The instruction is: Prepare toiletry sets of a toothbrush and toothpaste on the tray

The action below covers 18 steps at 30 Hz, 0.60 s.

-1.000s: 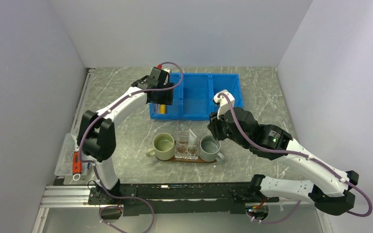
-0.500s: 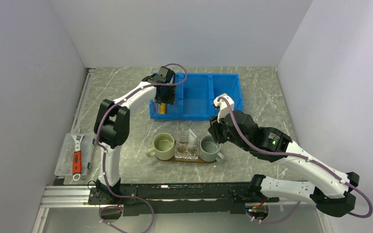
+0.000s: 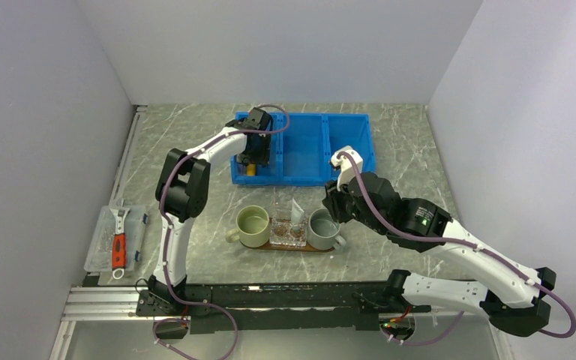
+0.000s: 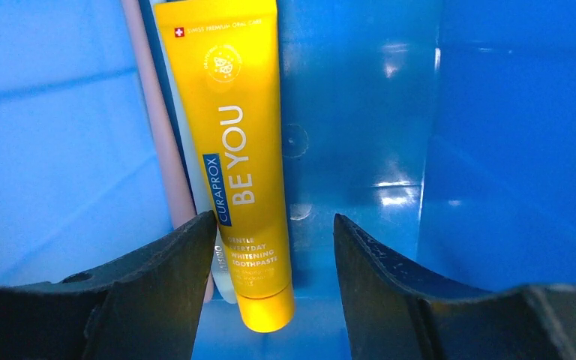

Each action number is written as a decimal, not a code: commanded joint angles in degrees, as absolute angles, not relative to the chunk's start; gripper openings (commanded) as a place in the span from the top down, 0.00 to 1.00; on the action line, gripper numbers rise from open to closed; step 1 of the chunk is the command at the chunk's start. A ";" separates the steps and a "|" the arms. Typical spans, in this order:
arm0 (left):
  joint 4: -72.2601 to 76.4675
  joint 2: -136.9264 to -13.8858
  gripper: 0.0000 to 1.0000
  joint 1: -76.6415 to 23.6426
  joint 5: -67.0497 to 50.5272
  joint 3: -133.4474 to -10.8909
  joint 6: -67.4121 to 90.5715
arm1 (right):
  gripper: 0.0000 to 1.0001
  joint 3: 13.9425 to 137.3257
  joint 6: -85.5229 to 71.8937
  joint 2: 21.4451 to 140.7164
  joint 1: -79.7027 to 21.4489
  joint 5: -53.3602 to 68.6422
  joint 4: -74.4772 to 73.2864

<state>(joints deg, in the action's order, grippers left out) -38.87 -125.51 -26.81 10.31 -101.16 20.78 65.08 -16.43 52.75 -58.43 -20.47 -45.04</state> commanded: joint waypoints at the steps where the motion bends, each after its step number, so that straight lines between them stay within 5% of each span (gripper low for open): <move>1: -39.29 -126.61 0.36 -26.69 11.15 -103.43 22.01 | 0.68 65.13 -15.64 51.10 -58.32 -20.77 -43.24; 18: -35.86 -121.49 0.68 -26.67 10.42 -99.75 20.45 | 0.69 65.25 -16.30 51.07 -58.29 -20.01 -43.27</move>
<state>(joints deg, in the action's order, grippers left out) -37.76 -125.82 -26.70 10.22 -100.49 20.71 64.95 -16.27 51.57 -58.37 -20.45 -44.97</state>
